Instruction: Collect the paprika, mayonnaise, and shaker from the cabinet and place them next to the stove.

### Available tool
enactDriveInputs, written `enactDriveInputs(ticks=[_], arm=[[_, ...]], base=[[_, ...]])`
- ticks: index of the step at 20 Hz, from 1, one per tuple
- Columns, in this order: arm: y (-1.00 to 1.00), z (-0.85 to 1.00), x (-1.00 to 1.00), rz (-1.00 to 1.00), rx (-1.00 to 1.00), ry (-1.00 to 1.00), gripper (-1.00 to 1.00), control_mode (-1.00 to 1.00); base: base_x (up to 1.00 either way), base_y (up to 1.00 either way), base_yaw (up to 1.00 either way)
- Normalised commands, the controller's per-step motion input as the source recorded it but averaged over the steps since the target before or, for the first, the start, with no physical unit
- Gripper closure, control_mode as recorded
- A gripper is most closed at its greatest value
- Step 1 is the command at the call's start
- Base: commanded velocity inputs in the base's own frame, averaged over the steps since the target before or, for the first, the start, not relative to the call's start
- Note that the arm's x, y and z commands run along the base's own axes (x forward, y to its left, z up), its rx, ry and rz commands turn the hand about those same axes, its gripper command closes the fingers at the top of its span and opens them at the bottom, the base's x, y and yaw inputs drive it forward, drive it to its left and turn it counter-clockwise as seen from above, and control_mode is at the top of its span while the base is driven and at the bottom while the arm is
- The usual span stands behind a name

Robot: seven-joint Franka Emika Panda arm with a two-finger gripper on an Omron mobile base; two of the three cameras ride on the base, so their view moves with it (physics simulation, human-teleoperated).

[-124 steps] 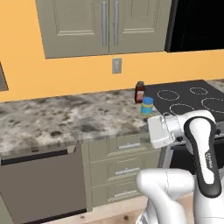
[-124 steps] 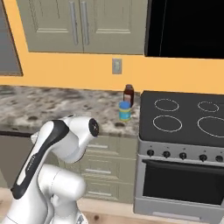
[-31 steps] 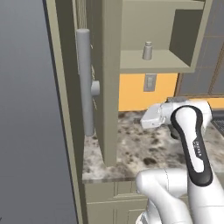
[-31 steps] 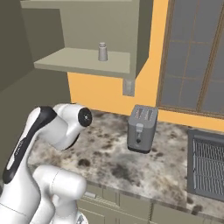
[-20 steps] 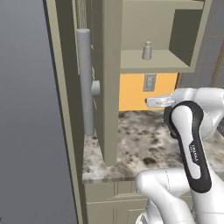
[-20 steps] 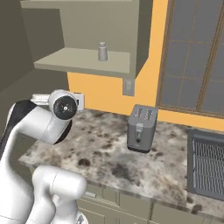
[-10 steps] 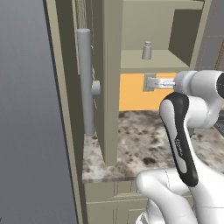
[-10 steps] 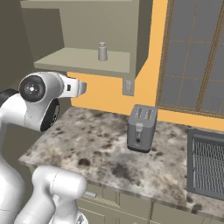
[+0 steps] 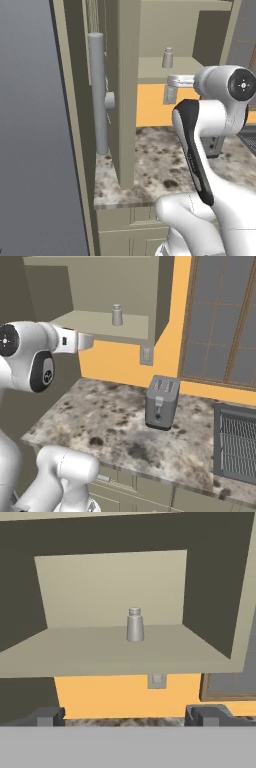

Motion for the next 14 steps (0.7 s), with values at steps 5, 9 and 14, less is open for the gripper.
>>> enactDriveInputs(ticks=[5,9,14], arm=[[-0.01,0.03,0.05,0.0,0.0,0.0,-1.0,-1.0],[-0.2,0.19,0.14,-0.01,0.0,0.0,-1.0,-1.0],[-0.06,0.13,0.27,0.0,0.0,0.0,-1.0,-1.0]], base=[[0.0,0.0,0.0],[0.0,0.0,0.0],[0.0,0.0,0.0]])
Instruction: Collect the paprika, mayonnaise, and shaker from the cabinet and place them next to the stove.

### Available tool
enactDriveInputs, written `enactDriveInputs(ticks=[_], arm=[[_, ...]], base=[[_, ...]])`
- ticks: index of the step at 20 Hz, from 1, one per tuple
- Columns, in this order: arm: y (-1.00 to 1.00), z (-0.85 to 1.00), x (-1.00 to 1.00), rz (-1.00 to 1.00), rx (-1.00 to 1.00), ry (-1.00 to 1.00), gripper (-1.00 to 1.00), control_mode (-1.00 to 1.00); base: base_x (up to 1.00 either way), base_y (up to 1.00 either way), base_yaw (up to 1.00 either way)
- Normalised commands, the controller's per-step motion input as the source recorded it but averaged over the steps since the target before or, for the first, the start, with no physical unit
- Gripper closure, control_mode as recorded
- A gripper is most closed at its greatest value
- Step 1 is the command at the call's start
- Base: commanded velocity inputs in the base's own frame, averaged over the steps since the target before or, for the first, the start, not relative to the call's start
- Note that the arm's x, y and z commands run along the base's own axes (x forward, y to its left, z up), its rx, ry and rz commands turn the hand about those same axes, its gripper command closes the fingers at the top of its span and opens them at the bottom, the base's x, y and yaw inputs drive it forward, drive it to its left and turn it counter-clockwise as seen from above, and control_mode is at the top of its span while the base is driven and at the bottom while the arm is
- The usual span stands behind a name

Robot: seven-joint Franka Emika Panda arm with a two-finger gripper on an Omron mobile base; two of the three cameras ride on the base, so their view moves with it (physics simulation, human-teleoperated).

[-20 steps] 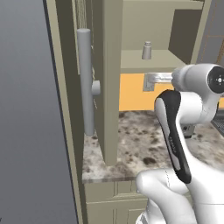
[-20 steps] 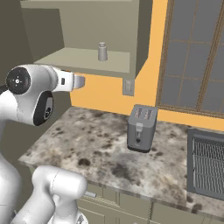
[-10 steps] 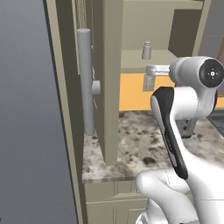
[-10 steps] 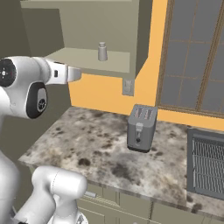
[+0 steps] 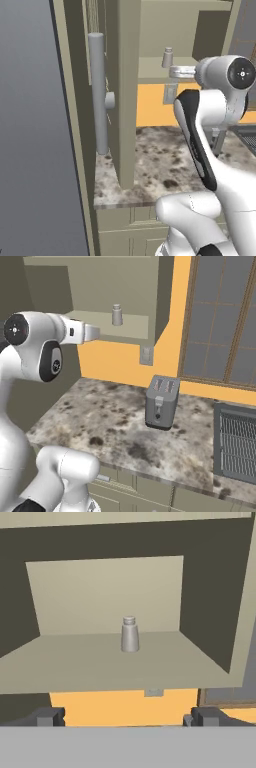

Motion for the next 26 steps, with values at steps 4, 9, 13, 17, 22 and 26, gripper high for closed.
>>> enactDriveInputs(ticks=[4,9,13,17,22,26], arm=[[0.0,0.18,0.45,0.0,0.0,0.0,-1.0,-1.0],[0.0,0.23,0.55,0.0,0.0,0.0,-1.0,-1.0],[0.0,0.18,0.52,0.0,0.0,0.01,-1.0,-1.0],[0.0,0.01,0.54,0.0,0.0,0.05,-1.0,-1.0],[-0.07,0.0,0.55,0.0,0.0,0.09,-1.0,-1.0],[-0.18,0.0,0.54,0.0,0.0,0.1,-1.0,-1.0]], base=[[0.0,0.0,0.0],[0.0,0.0,0.0],[0.0,0.0,0.0],[0.0,0.0,0.0],[0.0,0.0,0.0],[0.0,0.0,0.0]])
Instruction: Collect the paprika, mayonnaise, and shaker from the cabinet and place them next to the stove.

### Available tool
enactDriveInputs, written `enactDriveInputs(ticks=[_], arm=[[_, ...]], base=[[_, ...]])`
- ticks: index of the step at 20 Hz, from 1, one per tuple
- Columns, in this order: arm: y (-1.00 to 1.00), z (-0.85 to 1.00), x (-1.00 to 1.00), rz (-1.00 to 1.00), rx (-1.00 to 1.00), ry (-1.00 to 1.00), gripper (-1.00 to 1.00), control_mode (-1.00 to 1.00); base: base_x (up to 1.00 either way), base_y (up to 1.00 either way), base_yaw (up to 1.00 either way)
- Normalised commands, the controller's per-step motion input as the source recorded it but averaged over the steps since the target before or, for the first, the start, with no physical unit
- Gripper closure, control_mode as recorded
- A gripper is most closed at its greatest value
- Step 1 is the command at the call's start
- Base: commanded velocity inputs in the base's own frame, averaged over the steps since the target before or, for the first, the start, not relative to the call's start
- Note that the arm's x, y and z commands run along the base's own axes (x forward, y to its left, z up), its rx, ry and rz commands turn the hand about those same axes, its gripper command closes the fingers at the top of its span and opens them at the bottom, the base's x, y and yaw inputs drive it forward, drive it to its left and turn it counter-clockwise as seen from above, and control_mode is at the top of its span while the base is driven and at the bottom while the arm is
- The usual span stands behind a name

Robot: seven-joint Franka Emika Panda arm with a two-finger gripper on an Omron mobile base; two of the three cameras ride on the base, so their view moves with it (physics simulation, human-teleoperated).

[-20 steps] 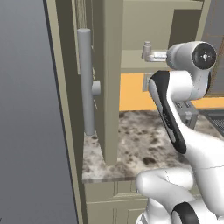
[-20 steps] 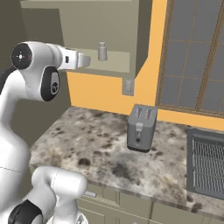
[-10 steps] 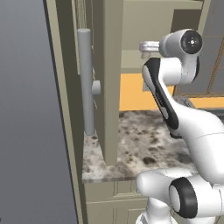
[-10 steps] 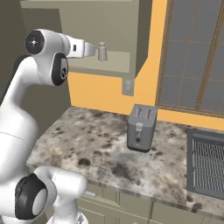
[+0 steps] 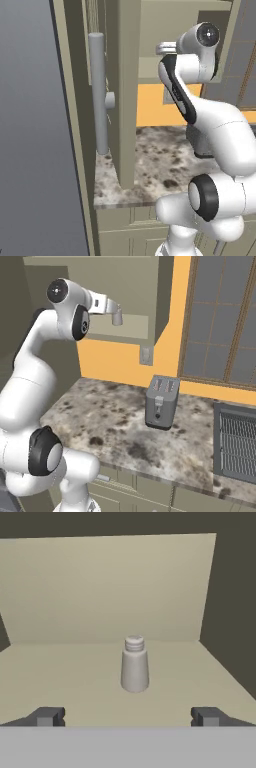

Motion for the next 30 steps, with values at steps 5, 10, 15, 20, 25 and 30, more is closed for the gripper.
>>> enactDriveInputs(ticks=[5,10,15,20,25,30], arm=[[-0.16,0.0,0.46,0.0,0.0,0.08,-1.0,-1.0],[-0.04,0.0,0.46,0.0,0.0,0.09,-1.0,-1.0],[-0.05,-0.04,0.41,0.0,0.0,0.06,-1.0,-1.0],[-0.11,-0.13,0.31,0.0,0.0,0.03,-1.0,-1.0],[0.0,-0.23,0.2,0.0,0.0,0.01,-1.0,-1.0],[0.0,-0.32,0.18,0.0,0.0,0.01,-1.0,-1.0]], base=[[0.0,0.0,0.0],[0.0,0.0,0.0],[0.0,0.0,0.0],[0.0,0.0,0.0],[0.0,0.0,0.0],[0.0,0.0,0.0]])
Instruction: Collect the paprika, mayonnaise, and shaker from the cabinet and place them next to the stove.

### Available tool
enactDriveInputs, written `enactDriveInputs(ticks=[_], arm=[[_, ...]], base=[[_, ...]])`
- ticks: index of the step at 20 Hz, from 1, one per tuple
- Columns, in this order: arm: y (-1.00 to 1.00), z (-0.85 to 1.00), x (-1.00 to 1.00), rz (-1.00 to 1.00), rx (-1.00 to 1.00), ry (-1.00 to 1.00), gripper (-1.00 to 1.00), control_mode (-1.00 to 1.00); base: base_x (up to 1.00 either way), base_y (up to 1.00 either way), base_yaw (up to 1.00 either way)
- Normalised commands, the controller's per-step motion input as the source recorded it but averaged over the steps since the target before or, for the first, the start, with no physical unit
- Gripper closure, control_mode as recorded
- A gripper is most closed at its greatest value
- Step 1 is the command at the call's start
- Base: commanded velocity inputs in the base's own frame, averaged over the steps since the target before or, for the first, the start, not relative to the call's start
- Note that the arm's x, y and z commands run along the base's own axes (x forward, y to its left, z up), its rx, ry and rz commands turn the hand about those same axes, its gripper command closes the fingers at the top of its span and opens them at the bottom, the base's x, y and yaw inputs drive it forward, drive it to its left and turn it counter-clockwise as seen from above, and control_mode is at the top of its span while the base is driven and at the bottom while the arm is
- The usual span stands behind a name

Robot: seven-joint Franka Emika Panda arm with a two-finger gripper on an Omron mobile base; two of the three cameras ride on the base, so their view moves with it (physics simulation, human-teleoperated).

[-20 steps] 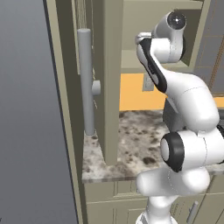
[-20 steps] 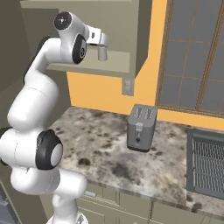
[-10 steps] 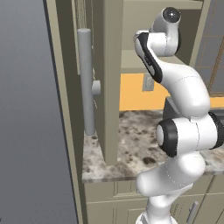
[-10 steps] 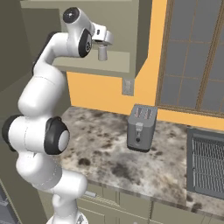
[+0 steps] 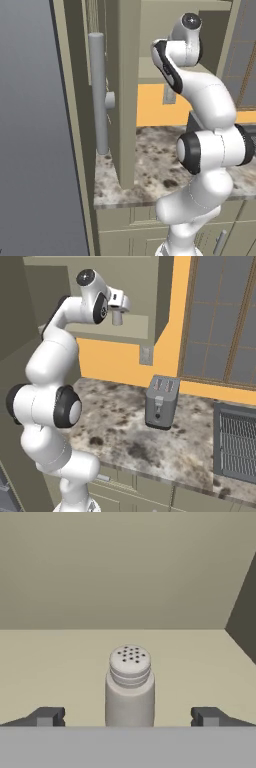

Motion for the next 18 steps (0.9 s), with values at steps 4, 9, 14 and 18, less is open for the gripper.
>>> enactDriveInputs(ticks=[4,9,14,18], arm=[[0.0,-0.19,0.15,0.0,0.0,0.02,-1.0,-1.0],[-0.02,-0.13,0.22,0.0,0.0,0.01,-1.0,-1.0],[-0.02,-0.15,0.26,0.0,0.0,0.02,-1.0,-1.0],[-0.01,-0.1,0.27,0.0,0.0,0.01,1.0,-1.0]], base=[[0.0,0.0,0.0],[0.0,0.0,0.0],[0.0,0.0,0.0],[0.0,0.0,0.0]])
